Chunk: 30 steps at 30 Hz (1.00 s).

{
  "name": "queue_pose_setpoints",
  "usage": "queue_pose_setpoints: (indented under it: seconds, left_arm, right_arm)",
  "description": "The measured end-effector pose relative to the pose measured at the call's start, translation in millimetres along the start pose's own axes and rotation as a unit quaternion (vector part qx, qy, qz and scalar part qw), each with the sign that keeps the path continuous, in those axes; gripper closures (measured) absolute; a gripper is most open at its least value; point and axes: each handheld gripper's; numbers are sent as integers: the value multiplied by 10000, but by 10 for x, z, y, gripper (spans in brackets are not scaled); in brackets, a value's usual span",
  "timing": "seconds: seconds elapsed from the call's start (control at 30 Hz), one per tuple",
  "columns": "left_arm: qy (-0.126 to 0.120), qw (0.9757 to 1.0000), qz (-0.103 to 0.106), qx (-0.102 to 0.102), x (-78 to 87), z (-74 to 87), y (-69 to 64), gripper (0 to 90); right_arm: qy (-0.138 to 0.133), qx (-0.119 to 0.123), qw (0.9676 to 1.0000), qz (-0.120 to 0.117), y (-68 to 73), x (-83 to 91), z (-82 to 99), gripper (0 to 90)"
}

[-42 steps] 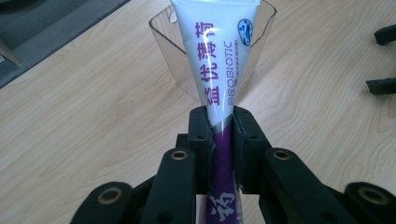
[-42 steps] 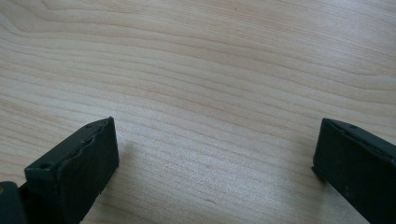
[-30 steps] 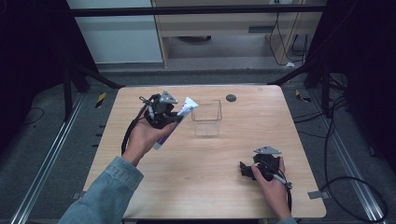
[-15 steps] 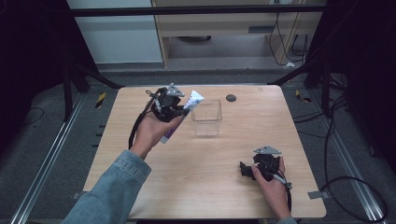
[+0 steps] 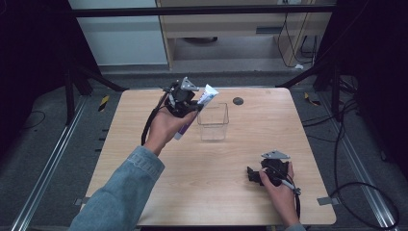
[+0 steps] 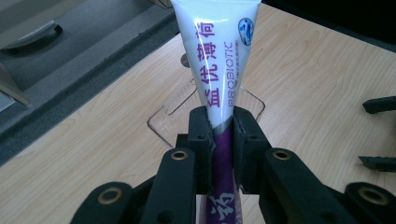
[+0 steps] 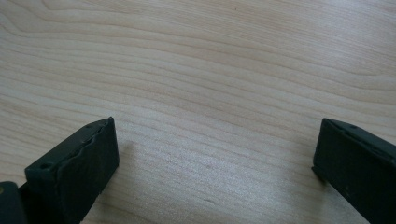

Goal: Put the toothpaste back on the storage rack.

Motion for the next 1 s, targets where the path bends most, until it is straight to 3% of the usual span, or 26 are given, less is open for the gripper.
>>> queue_pose_setpoints:
  seconds: [0.57, 1.0]
  left_arm:
    - [-90, 9999, 78, 52, -205, -177, -32, 791]
    - [-241, 9997, -9, 69, -279, -347, 4, 791]
  right_arm:
    - [5, 12, 10000, 6, -2, 1, 0, 3]
    - [1, 51, 10000, 23, -6, -2, 2, 3]
Point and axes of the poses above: each handheld gripper's, and its own axes: x roughly backward along the jaws, z roughly out of its underside, y roughly to its left, and after that the axes turned 3 degrees about z, right-handed
